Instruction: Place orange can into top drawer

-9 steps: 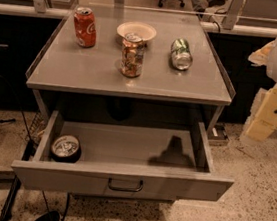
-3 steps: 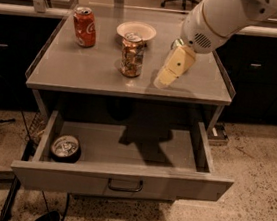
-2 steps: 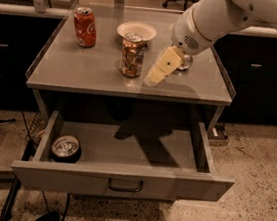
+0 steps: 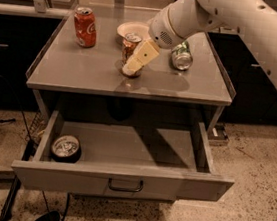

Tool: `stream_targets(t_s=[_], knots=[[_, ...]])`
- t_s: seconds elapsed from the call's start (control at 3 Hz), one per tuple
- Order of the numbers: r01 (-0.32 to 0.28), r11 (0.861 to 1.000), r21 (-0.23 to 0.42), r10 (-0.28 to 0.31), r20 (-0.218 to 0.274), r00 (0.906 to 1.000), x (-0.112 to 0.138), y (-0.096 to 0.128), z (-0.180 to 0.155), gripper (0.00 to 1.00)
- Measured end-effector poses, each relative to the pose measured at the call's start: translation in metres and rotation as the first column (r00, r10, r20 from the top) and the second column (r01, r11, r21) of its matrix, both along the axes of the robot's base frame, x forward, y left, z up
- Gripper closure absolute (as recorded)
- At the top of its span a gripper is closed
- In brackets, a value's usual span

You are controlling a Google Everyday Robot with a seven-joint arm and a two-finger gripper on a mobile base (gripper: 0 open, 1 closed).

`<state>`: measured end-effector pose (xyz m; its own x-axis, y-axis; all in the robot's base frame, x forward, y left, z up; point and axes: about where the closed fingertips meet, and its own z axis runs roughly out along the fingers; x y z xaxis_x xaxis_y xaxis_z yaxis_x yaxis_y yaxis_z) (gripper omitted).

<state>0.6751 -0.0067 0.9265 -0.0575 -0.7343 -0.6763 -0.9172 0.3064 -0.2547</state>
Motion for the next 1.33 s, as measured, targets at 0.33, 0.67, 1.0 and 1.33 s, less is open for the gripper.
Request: stream_targets(t_s=[0.33,0.67,1.0,1.33], knots=[[-0.023,1.0,0.011,0.023,-0.009,0.9997,0.022,0.021,-0.01,0.0],[-0.041,0.999,-0.001,0.041,-0.037,0.9985,0.033,0.035,-0.026,0.0],[-0.044,0.999,-0.016,0.042,-0.08,0.9959,0.039,0.038,-0.047,0.0],[-0.043,0.999,-0.016,0.042,-0.082,0.9958,0.039,0.038,-0.041,0.0]])
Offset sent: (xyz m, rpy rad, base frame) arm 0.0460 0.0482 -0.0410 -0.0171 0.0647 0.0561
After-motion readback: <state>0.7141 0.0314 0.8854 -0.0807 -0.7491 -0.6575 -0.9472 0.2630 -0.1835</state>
